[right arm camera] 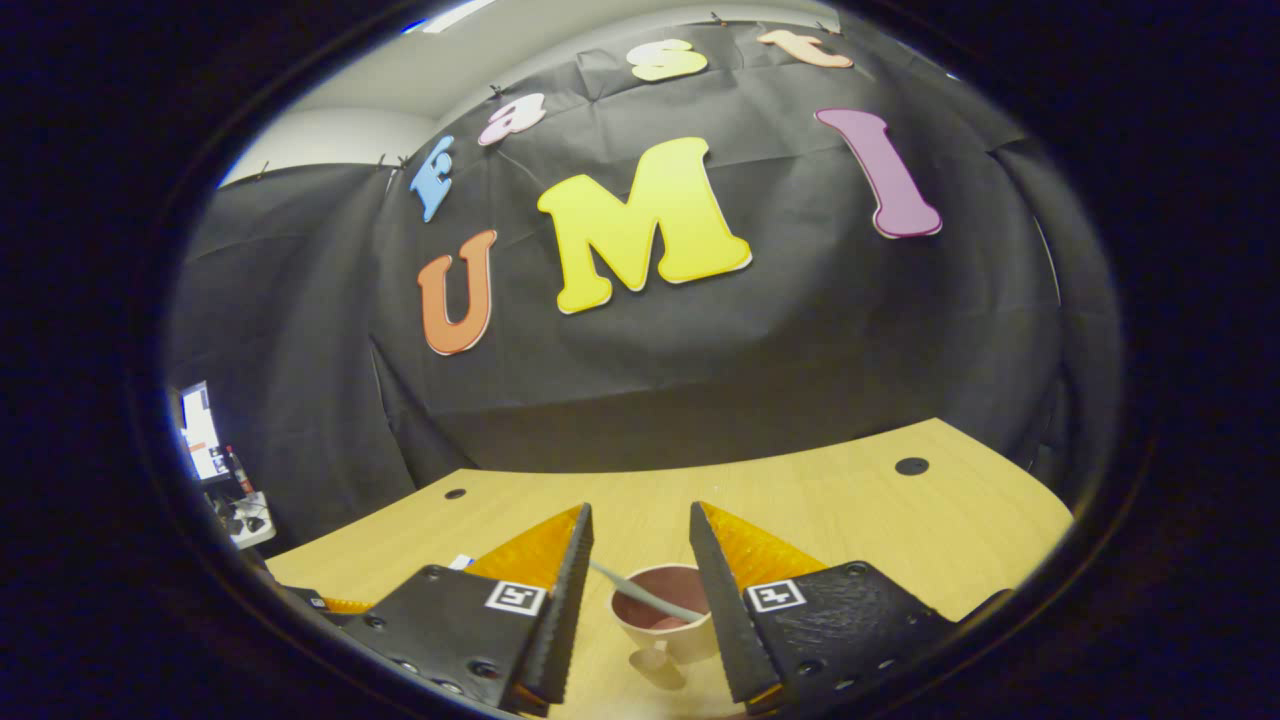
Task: Put the toothbrush and toothpaste on the desktop into the cup, then pick up the cup and place it on the coaster on the desktop.
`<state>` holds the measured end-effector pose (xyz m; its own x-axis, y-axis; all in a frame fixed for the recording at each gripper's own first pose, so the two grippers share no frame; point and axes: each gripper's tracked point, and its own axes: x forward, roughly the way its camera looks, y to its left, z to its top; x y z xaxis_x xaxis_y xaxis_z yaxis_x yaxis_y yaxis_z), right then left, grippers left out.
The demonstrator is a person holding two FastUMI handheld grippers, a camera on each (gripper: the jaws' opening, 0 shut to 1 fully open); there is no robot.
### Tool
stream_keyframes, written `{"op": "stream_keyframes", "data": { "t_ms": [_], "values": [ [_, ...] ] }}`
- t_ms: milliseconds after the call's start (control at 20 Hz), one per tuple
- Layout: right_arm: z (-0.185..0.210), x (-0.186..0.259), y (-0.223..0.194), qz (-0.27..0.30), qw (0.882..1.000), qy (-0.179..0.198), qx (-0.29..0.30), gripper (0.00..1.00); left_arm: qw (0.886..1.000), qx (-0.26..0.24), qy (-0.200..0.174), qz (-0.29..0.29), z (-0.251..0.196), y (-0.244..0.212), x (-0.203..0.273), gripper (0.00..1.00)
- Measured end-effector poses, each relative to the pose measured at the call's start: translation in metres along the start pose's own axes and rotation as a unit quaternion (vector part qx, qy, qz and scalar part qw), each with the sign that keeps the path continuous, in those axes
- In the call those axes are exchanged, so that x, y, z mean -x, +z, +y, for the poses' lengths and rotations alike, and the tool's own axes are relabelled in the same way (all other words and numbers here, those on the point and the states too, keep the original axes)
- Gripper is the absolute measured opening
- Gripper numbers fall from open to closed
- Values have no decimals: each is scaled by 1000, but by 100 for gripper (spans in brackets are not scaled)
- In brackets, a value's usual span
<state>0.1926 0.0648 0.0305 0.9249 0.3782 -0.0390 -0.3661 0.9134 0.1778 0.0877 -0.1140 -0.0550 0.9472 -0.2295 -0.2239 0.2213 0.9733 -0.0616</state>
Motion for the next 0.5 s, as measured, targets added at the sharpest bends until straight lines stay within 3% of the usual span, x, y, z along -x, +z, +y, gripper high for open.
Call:
{"op": "stream_keyframes", "data": {
  "t_ms": [150, 500],
  "values": [
    [-23, 28, 8, -25, 999, -26, 23, 98, 1000, -1, -8, -26, -17, 24, -14, 42],
    [-69, 71, -13, -41, 996, -64, 45, 95, 996, 23, -34, -82, -56, 71, -56, 42]
  ]
}}
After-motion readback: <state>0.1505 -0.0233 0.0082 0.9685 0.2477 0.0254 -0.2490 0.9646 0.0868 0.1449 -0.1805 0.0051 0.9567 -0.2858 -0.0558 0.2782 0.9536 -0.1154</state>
